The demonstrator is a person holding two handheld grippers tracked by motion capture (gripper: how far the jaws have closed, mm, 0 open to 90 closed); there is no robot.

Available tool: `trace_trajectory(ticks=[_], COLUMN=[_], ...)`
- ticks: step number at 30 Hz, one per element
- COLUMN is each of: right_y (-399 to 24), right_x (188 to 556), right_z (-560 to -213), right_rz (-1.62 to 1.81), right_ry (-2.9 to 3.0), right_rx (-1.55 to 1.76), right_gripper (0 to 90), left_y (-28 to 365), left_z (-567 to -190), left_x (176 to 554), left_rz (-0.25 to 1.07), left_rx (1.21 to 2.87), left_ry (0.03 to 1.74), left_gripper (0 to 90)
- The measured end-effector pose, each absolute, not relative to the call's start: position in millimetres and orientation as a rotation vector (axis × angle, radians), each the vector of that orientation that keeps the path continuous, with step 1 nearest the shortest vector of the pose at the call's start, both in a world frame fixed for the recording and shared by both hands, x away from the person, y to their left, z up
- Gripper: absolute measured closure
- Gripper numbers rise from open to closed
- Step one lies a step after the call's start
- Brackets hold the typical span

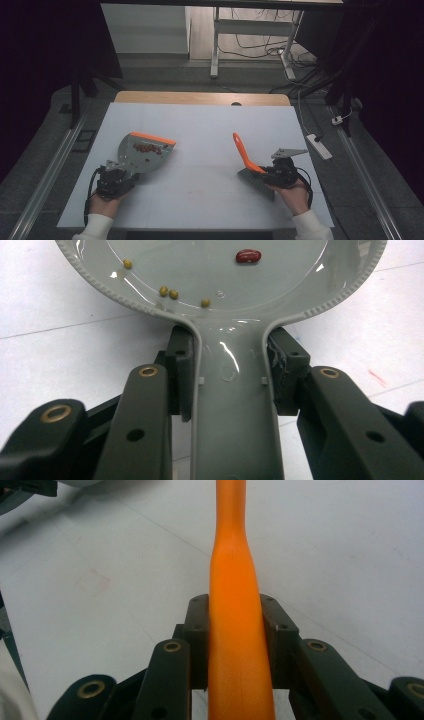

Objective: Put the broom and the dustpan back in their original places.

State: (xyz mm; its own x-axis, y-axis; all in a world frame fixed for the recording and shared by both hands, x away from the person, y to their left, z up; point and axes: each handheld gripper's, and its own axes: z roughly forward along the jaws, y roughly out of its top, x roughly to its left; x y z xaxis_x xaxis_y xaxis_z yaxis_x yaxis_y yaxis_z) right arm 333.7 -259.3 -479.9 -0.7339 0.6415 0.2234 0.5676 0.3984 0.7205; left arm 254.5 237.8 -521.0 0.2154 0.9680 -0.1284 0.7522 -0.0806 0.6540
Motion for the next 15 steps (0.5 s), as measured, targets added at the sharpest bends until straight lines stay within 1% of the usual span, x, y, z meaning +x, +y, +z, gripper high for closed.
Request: trace_trajectory(ticks=[9, 15], right_y=[-261, -265], right_x=[337, 345], right_z=[-486, -488], right_rz=[1.218, 1.143], right_ry=[2.545, 2.525], right_rx=[1.161, 1.165], right_gripper=[69.8, 67.3], left_y=[240, 240], left_z=[-529, -532], left_x=[260, 262], left_rz=[0.45, 0.441], left_rx=[1.886, 1.898], left_ry=[1.647, 1.655], left_gripper=[62.2, 62.1])
